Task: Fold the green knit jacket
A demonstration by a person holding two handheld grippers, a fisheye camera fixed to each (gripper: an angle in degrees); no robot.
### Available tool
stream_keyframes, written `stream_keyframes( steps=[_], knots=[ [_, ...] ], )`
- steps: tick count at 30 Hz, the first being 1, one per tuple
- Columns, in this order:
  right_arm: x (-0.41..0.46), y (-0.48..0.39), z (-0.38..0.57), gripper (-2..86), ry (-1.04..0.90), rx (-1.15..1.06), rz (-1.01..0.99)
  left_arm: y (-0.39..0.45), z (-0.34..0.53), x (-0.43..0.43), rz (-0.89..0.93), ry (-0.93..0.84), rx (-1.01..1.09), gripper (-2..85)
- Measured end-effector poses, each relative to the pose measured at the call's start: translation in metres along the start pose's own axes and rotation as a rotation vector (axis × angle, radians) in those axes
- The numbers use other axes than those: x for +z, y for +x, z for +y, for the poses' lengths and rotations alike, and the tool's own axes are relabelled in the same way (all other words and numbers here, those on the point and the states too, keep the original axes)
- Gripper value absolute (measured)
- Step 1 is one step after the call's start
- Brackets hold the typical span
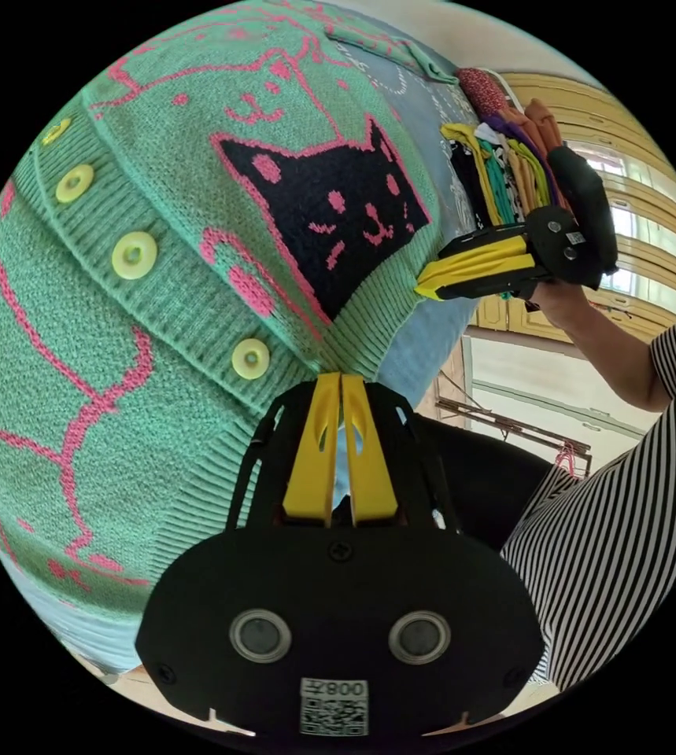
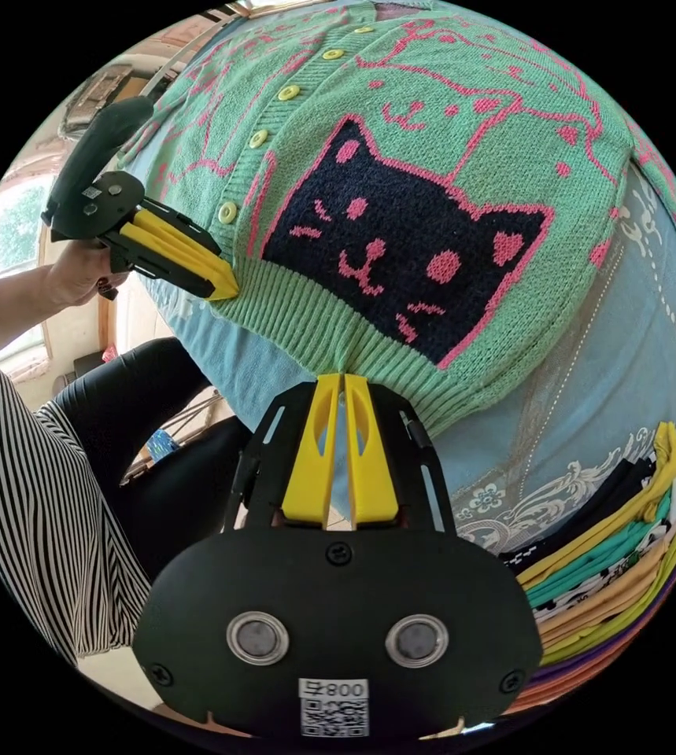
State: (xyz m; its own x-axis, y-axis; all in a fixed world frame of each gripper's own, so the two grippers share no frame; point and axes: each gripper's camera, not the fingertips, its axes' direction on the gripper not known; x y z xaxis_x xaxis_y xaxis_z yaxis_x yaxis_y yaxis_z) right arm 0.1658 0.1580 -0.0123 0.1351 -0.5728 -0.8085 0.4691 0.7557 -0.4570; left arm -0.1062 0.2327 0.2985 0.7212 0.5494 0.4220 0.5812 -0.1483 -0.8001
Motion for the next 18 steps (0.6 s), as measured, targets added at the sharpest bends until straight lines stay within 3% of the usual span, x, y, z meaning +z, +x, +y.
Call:
stream_keyframes(
  steps=[6, 13, 18],
  knots=[
    [0.006, 0.012, 0.005, 1.9, 0.044, 0.059, -0.049, -0.009, 0.007, -0.001, 0.040, 0.013, -0.054, 0.1],
    [0.004, 0.058, 0.045, 3.9, 0.127, 0.259, -0.286, -0.009, 0.015, -0.038, 0.100, 0.089, -0.027, 0.2],
    [-0.064, 0.109, 0.076, 6.8, 0.377, 0.409, -0.260, -0.021, -0.016, -0.070, 0.079, 0.153, 0.051, 0.2]
  ],
)
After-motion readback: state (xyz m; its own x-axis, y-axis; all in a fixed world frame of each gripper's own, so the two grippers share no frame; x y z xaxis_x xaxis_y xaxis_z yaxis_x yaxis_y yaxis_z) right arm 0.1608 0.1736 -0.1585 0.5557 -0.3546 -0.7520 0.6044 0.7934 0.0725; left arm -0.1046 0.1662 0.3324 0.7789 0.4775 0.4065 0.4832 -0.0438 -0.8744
